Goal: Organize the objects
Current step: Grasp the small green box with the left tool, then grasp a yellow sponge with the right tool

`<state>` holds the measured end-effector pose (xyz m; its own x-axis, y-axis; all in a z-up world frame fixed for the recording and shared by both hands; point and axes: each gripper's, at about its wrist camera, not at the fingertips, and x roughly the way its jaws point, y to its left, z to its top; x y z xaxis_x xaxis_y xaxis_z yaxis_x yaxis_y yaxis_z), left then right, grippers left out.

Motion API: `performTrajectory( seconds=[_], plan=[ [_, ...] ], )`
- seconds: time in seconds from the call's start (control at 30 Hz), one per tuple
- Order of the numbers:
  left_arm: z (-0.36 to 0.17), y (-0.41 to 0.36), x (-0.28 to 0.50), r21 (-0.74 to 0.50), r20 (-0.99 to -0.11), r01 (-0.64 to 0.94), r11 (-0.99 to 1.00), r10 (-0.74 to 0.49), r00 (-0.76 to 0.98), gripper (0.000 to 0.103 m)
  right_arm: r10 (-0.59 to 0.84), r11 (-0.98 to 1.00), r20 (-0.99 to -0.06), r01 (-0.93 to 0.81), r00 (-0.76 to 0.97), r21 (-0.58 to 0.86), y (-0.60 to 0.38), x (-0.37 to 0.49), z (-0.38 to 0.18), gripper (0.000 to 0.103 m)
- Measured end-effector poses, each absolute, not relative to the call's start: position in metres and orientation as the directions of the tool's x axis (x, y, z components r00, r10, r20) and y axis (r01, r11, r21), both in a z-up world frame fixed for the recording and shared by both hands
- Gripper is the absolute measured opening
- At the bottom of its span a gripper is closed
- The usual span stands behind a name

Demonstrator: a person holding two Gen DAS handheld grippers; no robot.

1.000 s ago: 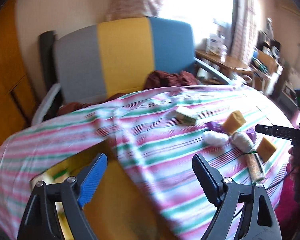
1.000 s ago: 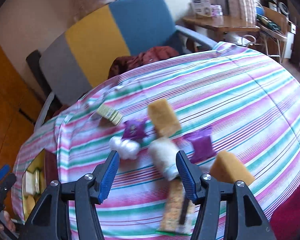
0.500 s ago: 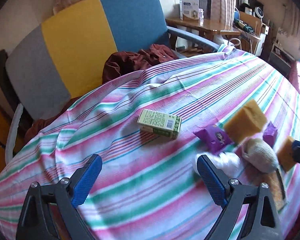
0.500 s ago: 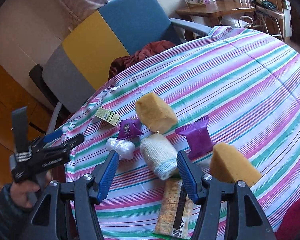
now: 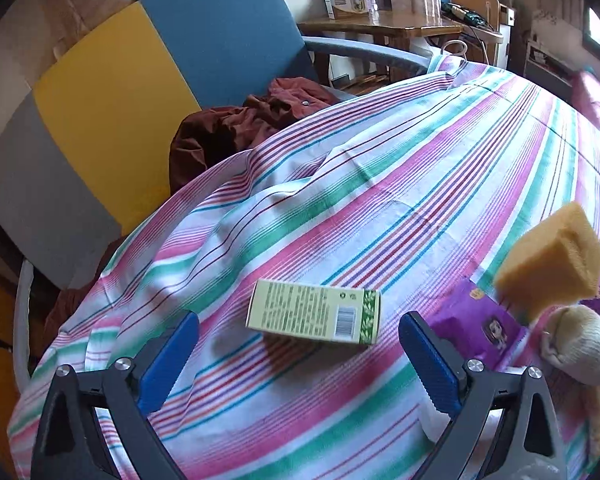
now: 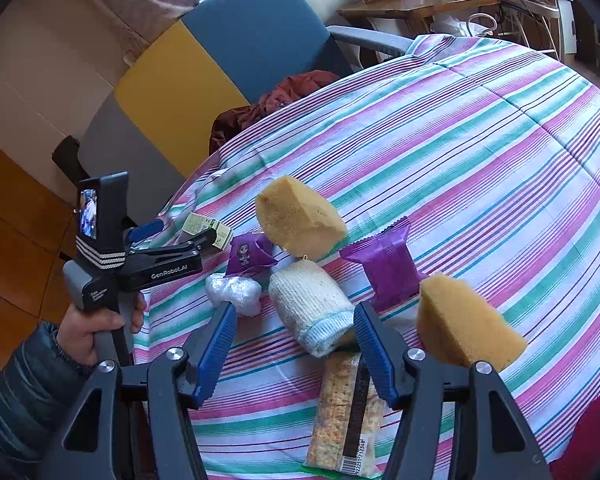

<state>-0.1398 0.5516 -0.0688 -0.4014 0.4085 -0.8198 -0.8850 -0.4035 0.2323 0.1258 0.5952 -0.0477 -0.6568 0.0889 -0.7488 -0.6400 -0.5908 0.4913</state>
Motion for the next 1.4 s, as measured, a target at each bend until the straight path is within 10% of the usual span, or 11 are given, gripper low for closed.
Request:
performTrajectory(
  seconds=[0.17, 1.17, 1.4],
  plan=[
    [-0.077, 0.554, -0.152, 0.141, -0.857, -0.899, -0.414, 0.405, -0.320, 0.073, 0.096, -0.588, -0.754, -0.648, -0.650, 0.484, 0.596, 0.125, -0.047, 0.062],
    [0.047, 0.298, -0.043, -0.101, -0.734, -0.790, -0.605, 0.581, -0.351, 0.074, 0.224, -0.736, -0.867, -0.660, -0.445, 0.149, 0.625, 0.014, -0.064, 0.062],
    [0.042, 0.190, -0.057, -0.145, -0.736, -0.608, -0.780, 0.496, -0.461, 0.074, 0.319, -0.710, -0.832, -0.696, -0.454, 0.107, 0.633, 0.029, -0.062, 0.043]
  ],
)
